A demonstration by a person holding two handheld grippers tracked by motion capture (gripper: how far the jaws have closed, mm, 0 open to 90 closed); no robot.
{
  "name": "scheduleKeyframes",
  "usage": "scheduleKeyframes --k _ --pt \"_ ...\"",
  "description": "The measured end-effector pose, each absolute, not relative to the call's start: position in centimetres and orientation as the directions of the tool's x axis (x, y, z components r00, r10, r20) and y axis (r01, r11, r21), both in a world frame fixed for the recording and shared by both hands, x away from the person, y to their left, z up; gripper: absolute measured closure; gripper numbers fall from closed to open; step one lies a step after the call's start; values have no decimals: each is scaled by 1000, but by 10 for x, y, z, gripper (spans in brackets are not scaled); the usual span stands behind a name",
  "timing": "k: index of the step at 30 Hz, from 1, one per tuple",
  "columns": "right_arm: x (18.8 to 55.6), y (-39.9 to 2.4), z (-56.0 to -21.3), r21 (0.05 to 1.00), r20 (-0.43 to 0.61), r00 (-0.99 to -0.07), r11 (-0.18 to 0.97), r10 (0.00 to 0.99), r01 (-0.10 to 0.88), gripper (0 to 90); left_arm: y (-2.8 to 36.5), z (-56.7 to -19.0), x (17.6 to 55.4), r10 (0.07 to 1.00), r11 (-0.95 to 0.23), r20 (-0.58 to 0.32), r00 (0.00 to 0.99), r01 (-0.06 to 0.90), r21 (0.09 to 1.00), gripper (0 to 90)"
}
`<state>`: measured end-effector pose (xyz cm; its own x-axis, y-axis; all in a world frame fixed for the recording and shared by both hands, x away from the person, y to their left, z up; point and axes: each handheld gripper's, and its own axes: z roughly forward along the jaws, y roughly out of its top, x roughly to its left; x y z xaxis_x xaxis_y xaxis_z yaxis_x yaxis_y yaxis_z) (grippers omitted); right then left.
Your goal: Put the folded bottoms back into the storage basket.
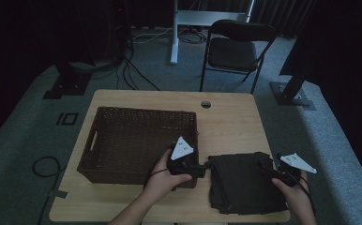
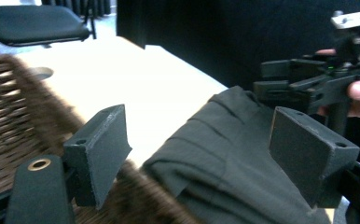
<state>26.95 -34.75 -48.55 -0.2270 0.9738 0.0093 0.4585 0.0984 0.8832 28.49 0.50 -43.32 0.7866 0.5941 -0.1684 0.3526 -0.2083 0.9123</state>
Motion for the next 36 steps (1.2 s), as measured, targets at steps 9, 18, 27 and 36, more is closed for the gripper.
scheduleKeyframes --k 9,18,27,36 --pt "268 -357 -496 874 18 -211 87 977 478 168 -38 -442 273 526 -225 -181 831 342 912 205" --pt "270 -359 -501 870 18 -214 90 977 484 169 -70 -464 259 527 -265 -152 836 331 906 205" --pt "274 -360 -511 861 26 -211 85 977 501 169 -81 -487 252 566 -245 -185 804 377 893 204" --pt "277 -361 -520 847 34 -203 80 979 526 169 -86 -512 248 624 -298 -163 764 425 855 197"
